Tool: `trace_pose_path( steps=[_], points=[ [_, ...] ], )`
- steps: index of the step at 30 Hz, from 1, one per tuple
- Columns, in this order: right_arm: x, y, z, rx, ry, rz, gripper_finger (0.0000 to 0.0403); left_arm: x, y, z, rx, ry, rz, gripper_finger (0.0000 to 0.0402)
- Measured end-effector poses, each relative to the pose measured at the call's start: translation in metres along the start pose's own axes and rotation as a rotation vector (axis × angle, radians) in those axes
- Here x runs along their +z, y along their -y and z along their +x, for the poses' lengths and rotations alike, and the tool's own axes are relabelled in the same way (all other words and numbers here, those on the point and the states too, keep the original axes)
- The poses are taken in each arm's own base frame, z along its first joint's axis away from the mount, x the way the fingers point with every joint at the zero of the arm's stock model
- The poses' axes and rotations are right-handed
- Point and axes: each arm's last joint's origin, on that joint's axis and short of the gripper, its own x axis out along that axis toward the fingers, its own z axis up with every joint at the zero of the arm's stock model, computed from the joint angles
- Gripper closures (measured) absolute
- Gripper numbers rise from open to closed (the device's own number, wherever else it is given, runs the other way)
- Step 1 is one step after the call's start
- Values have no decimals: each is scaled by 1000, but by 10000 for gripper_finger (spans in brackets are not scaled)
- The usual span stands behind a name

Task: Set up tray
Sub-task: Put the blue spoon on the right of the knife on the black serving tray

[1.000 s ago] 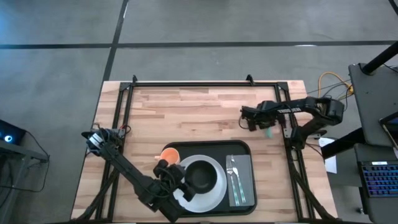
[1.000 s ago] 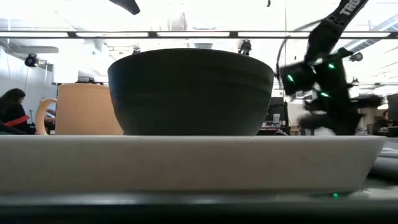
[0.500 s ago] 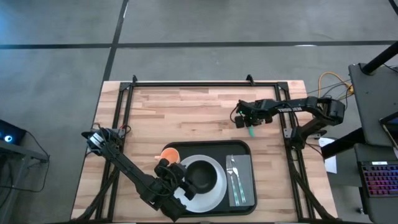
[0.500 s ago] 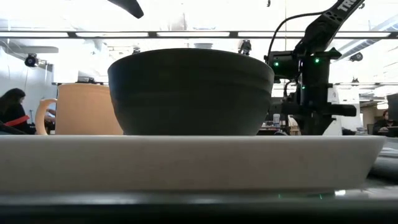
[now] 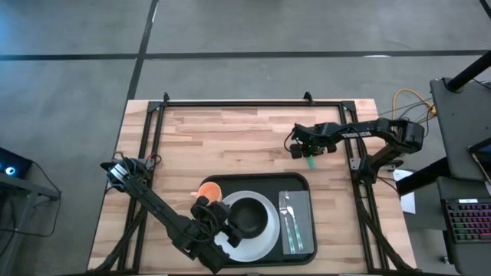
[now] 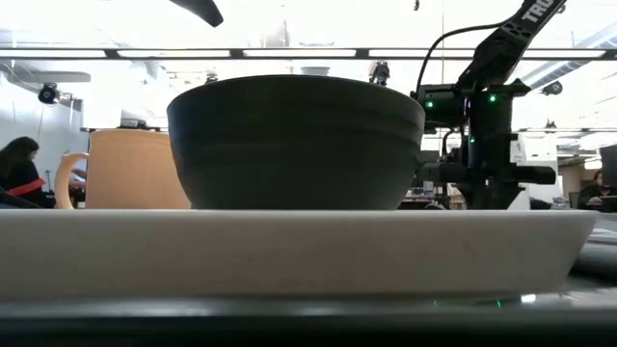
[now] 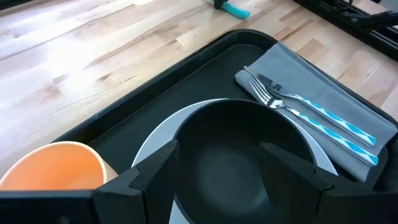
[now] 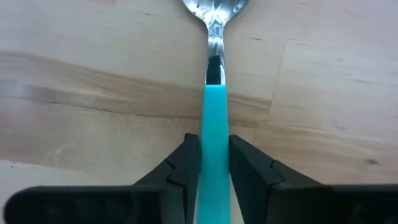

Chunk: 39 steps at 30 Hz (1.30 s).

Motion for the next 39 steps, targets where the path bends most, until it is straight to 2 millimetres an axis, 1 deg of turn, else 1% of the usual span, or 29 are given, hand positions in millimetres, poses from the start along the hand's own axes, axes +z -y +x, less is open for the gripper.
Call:
trace_pose_path(
  steps=[5, 7, 9, 13, 16, 21, 26, 29, 32, 35, 39],
  points=[
    [-4, -1, -8, 32, 23, -20, 359, 0, 0, 0, 0, 0, 0, 203],
    [-6, -1, -13, 47, 41, -28, 359, 0, 0, 0, 0, 0, 1, 202],
    [-12, 0, -20, 68, 21, -28, 358, 0, 0, 0, 1, 0, 2, 203],
    [-30, 1, -40, 108, 12, -30, 351, 0, 0, 0, 1, 0, 3, 203],
    [-52, -2, -58, 199, 25, -23, 350, 0, 0, 0, 4, 1, 4, 203],
    [-94, -3, -84, 331, 20, 68, 350, 1, -1, 1, 6, 2, 6, 203],
    [-146, 0, -97, 411, -70, 96, 350, 1, -1, 1, 6, 2, 6, 203],
    [-177, 0, -98, 432, -110, 111, 349, 1, -1, 1, 6, 3, 6, 203],
    [-203, -1, -92, 433, -131, 133, 349, 1, -1, 1, 6, 3, 5, 203],
    [-223, -6, -82, 405, -129, 142, 349, 1, 0, 1, 5, 2, 4, 202],
    [-241, -24, -78, 391, -128, 124, 349, 1, 0, 1, 2, 2, 0, 203]
  ],
)
